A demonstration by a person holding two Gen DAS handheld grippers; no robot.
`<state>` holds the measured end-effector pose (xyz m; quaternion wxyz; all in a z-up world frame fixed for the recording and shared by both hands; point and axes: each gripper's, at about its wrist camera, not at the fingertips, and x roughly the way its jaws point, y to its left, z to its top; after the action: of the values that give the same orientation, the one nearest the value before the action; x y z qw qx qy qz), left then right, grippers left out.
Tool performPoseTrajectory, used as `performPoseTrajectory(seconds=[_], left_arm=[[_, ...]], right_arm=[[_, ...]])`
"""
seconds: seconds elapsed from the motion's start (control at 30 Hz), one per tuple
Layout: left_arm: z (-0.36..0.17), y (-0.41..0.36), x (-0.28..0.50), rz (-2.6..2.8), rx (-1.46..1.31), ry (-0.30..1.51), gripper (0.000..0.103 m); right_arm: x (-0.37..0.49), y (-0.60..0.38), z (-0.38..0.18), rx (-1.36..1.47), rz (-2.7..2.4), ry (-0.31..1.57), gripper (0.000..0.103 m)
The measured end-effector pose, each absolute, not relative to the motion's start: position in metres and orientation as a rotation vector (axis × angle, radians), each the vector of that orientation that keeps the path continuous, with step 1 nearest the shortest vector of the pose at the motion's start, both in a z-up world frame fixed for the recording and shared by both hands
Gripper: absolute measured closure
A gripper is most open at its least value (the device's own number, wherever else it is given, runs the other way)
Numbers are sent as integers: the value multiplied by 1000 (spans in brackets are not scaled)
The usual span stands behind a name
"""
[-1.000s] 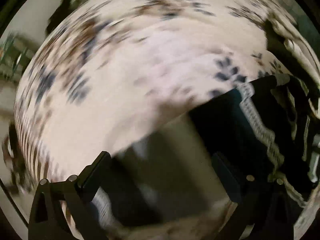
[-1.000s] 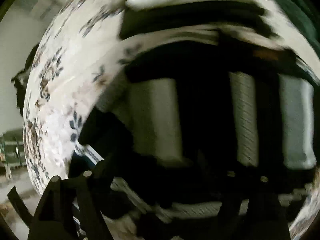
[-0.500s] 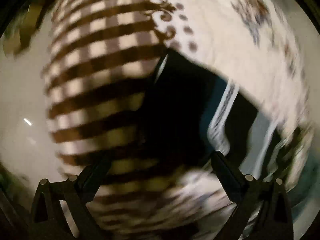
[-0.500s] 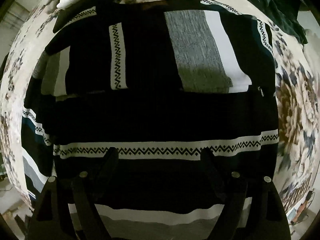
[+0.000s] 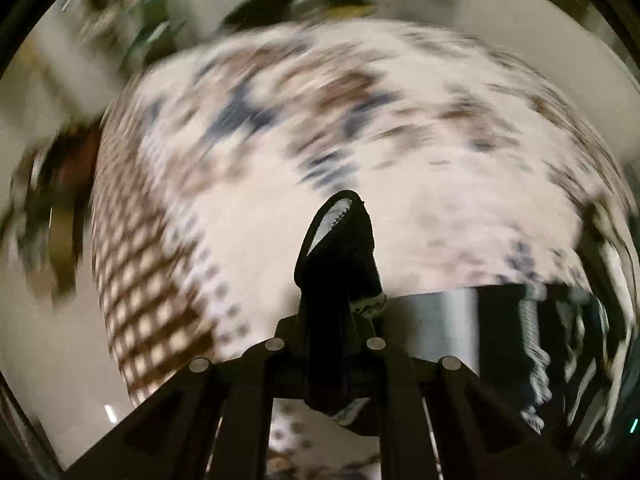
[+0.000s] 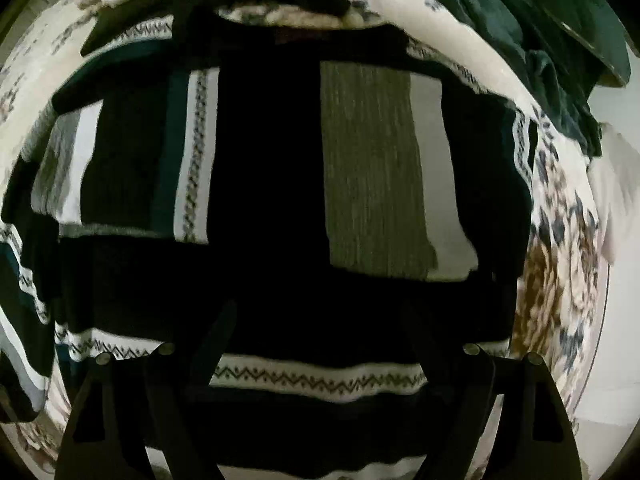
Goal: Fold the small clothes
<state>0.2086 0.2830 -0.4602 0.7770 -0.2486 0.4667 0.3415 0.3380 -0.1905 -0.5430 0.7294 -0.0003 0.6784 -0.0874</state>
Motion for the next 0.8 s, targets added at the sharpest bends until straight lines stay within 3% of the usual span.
performPoseTrajectory(seconds=[0.17, 0.3, 0.53, 0.67, 0.7, 0.73, 0.77, 0.8], left_arm=[[-408, 191, 288, 461, -325, 940, 96], [-390, 47, 362, 135, -235, 912, 96], [-422, -187, 425, -287, -117, 983, 96], [-456, -266, 438, -427, -70, 1131, 91], [-461, -273, 439, -451, -68, 1158, 87], [-460, -276, 437, -457, -64, 1169, 70], [-458, -273, 432, -461, -68, 1172, 44], [-453, -262, 429, -466, -92, 1169, 29]], right_arm=[[354, -220, -540, 98, -205, 1477, 17], [339, -283, -541, 192, -290, 1491, 17], [299, -397, -546, 286, -492, 1531, 17], [282, -439, -550, 361, -512, 1544, 17], [279, -449, -549, 396, -498, 1537, 17], [277, -458, -546, 439, -475, 1523, 17], [277, -467, -543, 481, -449, 1506, 17], [276, -475, -538, 523, -422, 1484, 17]])
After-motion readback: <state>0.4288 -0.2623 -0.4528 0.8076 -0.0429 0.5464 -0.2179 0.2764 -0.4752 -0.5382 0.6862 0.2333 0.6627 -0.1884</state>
